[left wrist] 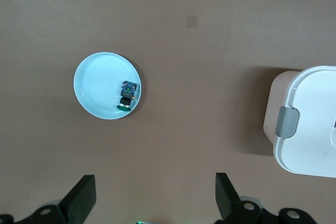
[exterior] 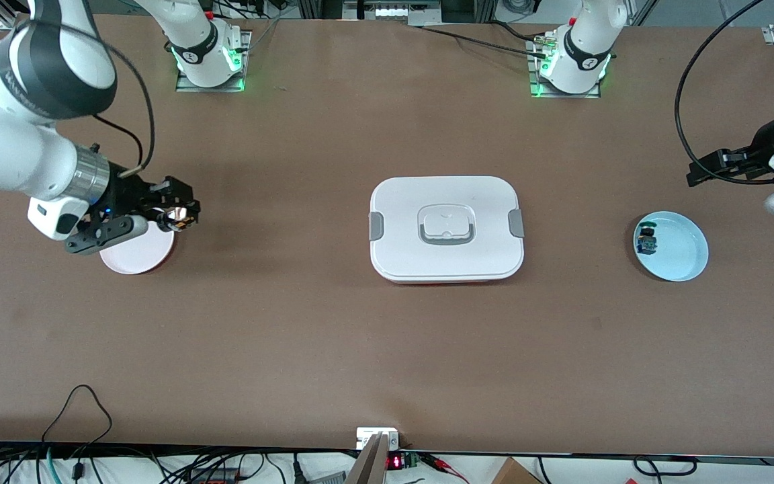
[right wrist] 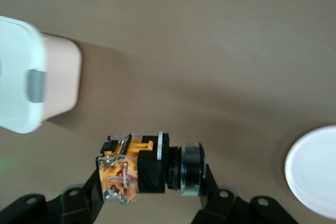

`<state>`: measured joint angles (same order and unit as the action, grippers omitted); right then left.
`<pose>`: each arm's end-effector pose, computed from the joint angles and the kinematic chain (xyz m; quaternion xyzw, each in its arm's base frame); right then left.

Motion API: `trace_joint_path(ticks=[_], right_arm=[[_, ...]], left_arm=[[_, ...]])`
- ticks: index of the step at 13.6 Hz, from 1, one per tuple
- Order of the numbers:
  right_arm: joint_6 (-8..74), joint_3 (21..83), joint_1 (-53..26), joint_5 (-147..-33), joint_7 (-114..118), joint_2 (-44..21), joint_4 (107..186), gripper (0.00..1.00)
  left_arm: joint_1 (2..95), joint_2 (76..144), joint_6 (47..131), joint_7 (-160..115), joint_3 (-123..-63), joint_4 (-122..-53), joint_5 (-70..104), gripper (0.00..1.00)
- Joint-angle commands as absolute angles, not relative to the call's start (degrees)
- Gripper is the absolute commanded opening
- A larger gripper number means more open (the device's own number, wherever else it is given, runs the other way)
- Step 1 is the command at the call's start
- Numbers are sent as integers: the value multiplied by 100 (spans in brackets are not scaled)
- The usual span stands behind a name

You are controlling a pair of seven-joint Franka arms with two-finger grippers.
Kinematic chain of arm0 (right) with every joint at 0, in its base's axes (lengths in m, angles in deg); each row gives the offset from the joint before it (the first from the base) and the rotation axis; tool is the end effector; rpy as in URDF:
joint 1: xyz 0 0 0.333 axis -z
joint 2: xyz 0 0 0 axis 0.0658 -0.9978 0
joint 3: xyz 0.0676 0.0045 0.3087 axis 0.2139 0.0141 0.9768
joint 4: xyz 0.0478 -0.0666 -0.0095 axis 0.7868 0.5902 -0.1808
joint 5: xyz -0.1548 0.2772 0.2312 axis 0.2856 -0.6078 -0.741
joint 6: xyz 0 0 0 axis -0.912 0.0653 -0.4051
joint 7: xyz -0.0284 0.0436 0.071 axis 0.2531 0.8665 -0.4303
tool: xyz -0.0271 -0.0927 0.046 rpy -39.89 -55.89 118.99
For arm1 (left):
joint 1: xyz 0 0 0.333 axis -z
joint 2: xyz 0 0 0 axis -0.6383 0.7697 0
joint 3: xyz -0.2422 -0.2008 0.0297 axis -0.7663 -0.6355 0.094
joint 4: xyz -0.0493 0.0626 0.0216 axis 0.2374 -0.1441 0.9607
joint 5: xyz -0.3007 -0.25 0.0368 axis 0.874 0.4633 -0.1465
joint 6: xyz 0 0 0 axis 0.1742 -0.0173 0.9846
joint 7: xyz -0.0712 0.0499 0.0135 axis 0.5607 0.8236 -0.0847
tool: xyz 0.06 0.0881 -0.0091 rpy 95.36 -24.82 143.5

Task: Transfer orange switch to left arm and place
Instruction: 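Carry the switch up with the right gripper while the left gripper approaches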

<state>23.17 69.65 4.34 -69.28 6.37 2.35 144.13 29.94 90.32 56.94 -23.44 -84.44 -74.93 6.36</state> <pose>0.5991 0.1378 0.4990 -0.9775 -0.1411 0.0095 0.1566 0.5731 0.0092 0.5863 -0.9955 -0.0649 0.0674 0.0124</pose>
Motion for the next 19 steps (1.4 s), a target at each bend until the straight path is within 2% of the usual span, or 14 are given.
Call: trace_joint_path(ticks=[1, 3, 5, 7, 9, 12, 16, 19], right_arm=[[2772, 7612, 430, -7195, 1008, 472, 14373, 14], [3307, 8034, 421, -7765, 1271, 500, 14381, 14], [4307, 8535, 308, -8625, 1562, 587, 14408, 14], [4803, 8809, 115, -8840, 1624, 649, 14434, 14], [4892, 8862, 0, -8884, 2035, 649, 14425, 15], [4892, 8863, -264, -9742, 2861, 667, 14434, 15], [4910, 8863, -431, -10561, 4177, 518, 14548, 15], [4918, 8863, -449, -11929, 5977, 316, 14548, 15]], left_arm=[[3000, 9041, 5625, -2381, -8454, -7391, 631, 100], [2974, 9014, 5608, -2372, -8445, -7391, 963, 100], [2965, 8988, 5599, -2381, -8436, -7391, 1534, 100], [2965, 9066, 5599, -2372, -8436, -7400, 1799, 100], [2956, 9295, 5538, -2372, -8428, -7400, 1913, 100], [2747, 9533, 5476, -2337, -8401, -7391, 2325, 100], [2289, 9594, 4388, -2092, -8392, -7409, 3325, 100], [1981, 9691, 3885, -2047, -8392, -7540, 4810, 100]])
